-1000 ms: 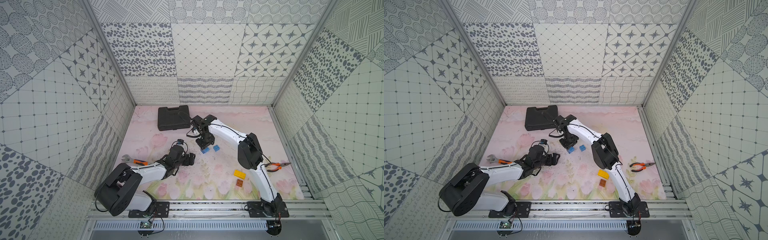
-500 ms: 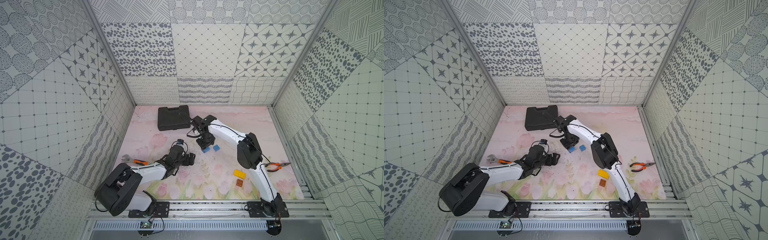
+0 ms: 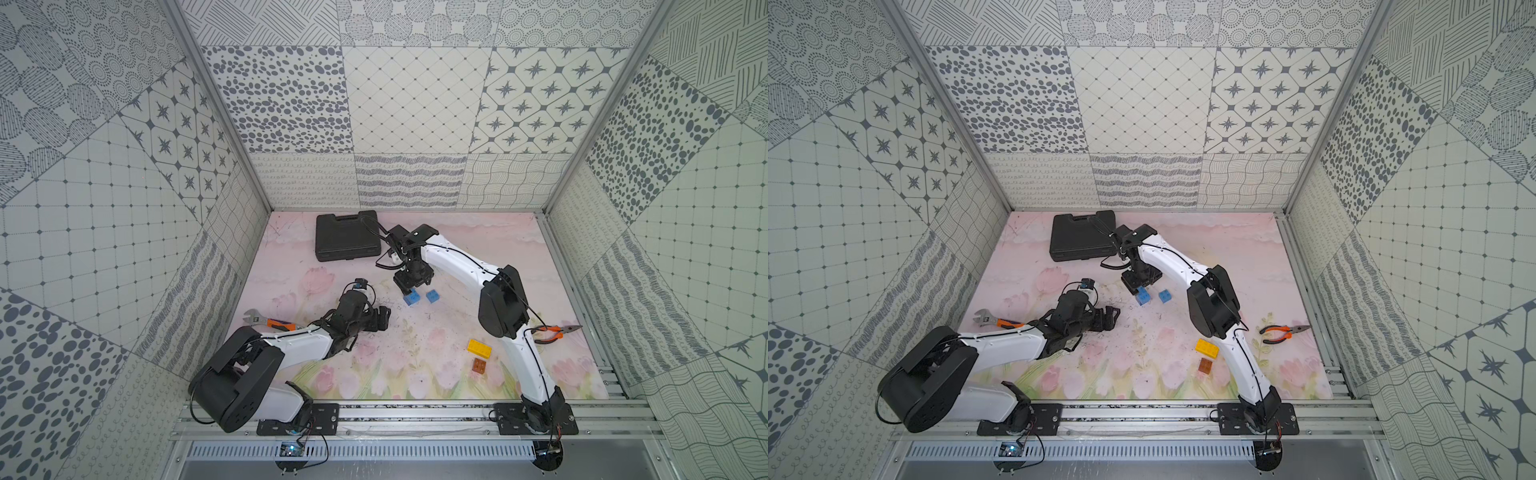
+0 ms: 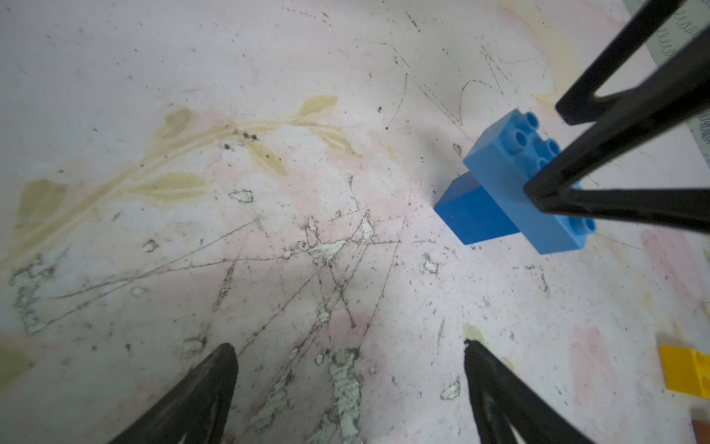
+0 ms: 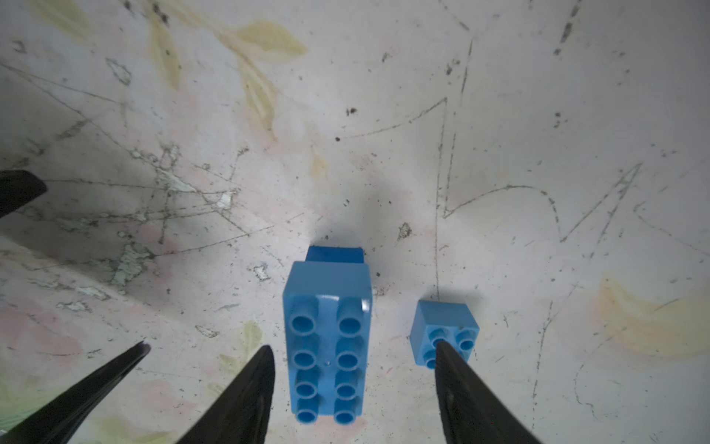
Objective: Assemble the letter f with lego
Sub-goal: Assemble the lego brick at the center of the board, then pick up the lego brick from the center of the board.
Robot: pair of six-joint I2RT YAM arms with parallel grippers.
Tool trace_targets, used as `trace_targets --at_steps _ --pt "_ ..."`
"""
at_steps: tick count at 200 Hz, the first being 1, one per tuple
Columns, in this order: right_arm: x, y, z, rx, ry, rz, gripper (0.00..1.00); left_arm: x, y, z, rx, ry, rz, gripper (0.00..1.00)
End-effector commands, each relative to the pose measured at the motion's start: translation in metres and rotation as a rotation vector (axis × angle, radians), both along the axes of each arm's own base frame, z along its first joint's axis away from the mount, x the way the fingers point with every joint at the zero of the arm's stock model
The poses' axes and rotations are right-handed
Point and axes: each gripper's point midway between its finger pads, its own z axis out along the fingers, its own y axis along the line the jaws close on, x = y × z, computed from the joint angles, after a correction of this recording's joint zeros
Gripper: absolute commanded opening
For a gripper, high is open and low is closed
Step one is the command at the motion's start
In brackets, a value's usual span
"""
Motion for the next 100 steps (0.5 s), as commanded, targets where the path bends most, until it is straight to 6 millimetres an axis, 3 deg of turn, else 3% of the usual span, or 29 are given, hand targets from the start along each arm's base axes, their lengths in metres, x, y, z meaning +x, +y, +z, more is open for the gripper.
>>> trace_targets --at_steps 1,24,44,75,100 --pt "-0.001 -0.007 0.042 0.072 -0.074 -0.025 0.68 0.002 -0.001 0.006 -0.004 -0.02 0.001 0.93" --pt "-0.01 -0.025 0.056 0.065 -0.107 -0.054 0.7 0.003 -0.001 0.008 -0.008 -0.025 0.001 0.93" --pt "-0.024 -0.05 0.054 0.029 -0.106 -0.093 0.7 0.003 -0.002 0.01 -0.009 -0.029 0.0 0.93" --pt "-0.04 -0.074 0.035 0.038 -0.094 -0.133 0.75 0.004 -0.002 0.012 -0.01 -0.035 -0.001 0.93" --pt "-0.035 -0.073 0.016 0.032 -0.066 -0.132 0.76 0.006 -0.006 0.013 -0.013 -0.028 -0.011 0.94"
